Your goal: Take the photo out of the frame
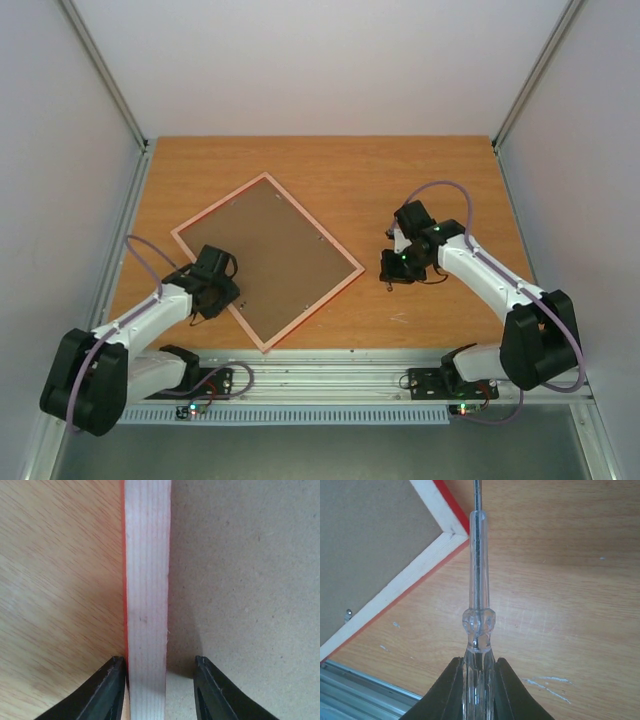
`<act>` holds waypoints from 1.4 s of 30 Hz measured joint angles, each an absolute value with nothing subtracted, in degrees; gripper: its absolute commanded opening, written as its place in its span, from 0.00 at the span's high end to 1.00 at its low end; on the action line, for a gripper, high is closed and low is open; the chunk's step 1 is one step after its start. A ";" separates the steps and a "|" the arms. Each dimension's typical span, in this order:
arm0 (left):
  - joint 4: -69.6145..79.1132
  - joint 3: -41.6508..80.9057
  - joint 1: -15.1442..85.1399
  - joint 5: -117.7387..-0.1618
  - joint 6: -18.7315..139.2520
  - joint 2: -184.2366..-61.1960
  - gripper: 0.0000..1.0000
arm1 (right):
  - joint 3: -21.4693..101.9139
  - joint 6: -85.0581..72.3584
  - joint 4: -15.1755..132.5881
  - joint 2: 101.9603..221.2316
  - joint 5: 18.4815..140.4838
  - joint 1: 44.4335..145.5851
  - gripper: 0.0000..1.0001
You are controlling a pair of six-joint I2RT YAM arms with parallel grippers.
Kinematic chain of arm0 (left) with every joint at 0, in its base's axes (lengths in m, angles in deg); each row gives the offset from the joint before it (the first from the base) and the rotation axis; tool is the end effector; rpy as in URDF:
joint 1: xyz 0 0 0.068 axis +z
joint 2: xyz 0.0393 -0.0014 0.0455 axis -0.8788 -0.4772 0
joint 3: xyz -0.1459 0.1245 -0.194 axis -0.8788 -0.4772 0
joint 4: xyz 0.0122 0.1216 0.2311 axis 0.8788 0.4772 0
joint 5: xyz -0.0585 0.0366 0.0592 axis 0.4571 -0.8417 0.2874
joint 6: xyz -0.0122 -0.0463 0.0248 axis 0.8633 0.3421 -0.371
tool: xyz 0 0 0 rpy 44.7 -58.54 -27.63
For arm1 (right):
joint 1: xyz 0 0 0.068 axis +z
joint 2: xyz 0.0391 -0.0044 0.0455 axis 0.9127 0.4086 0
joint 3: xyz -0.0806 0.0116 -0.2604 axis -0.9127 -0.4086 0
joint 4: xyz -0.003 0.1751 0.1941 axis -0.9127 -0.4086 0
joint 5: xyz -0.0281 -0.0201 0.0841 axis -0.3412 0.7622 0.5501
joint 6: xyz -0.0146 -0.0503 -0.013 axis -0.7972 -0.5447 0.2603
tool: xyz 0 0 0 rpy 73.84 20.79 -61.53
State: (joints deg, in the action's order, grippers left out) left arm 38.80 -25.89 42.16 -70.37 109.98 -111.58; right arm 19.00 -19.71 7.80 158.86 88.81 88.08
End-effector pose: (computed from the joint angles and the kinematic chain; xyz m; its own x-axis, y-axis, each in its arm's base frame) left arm 0.1651 -0.0561 0.1467 -0.6987 -0.6829 -0.2131 -0.6255 0.7277 -0.2813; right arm 0.2202 0.1011 0.2229 -0.8413 -0.4611 -0.2821 -0.5287 0.8106 0.2519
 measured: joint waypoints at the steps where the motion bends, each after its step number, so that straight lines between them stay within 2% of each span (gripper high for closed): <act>1: 38.53 -26.02 42.14 -69.76 110.00 -111.56 0.57 | 18.74 -19.69 7.93 158.58 88.99 88.08 0.99; 9: 36.00 -27.96 35.96 -65.01 113.15 -109.05 0.50 | 18.15 -19.71 7.99 157.11 90.19 88.08 0.99; 14: 33.25 -27.74 29.64 -64.03 116.56 -110.53 0.49 | 17.80 -19.69 8.36 157.11 90.80 88.14 0.99; 21: 26.75 -21.19 19.08 -63.57 118.92 -122.05 0.44 | 17.78 -19.69 8.32 157.11 90.98 88.52 0.99; 28: 24.13 -7.09 9.27 -62.33 116.45 -137.48 0.38 | 17.78 -19.67 8.01 157.11 90.54 88.78 0.99; 33: 25.09 -0.29 7.37 -62.50 111.42 -140.26 0.27 | 17.78 -19.62 6.94 157.11 89.29 88.78 0.99; 42: 35.72 2.75 10.17 -72.05 97.74 -132.45 0.20 | 17.80 -19.45 6.09 157.03 87.59 88.78 0.99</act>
